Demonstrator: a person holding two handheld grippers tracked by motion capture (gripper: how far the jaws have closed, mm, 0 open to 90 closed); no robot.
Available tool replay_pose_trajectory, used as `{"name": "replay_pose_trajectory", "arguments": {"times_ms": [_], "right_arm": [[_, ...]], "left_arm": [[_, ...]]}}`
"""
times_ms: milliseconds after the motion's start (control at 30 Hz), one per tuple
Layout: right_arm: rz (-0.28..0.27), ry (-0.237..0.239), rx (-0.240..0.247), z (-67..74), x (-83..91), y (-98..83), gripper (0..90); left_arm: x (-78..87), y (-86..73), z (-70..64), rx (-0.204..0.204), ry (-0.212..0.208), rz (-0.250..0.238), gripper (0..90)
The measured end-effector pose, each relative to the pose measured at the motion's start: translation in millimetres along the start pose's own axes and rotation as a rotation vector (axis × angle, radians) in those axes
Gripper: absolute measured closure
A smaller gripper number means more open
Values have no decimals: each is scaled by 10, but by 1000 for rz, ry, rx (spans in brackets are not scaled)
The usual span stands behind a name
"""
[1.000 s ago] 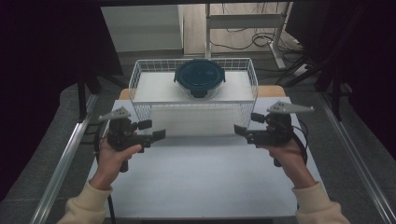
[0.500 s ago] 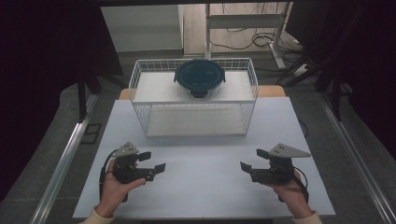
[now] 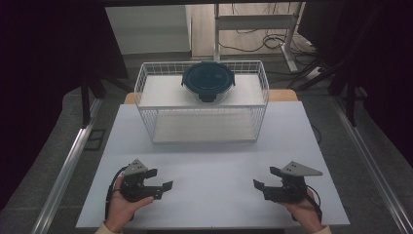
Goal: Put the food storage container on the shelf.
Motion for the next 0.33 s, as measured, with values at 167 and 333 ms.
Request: {"name": "replay_pose_trajectory", "arguments": {"times_ms": [167, 333], "right_arm": [[-1, -5, 4, -13, -5, -9, 183], [1, -7, 18, -5, -6, -6, 183]], "left_arm": [[-15, -13, 8, -3, 6, 6, 193], [-19, -20, 23, -6, 20, 9, 191]]}}
Point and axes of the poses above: each handheld gripper's, and its own axes: x roughly backward along the jaws, y roughly out of its top, z roughly to its left, the point moved 4 cm from there along -x, roughly forward along the jaws, and after that the axes turned 5 degrees about -x, right-handed, at the moved point
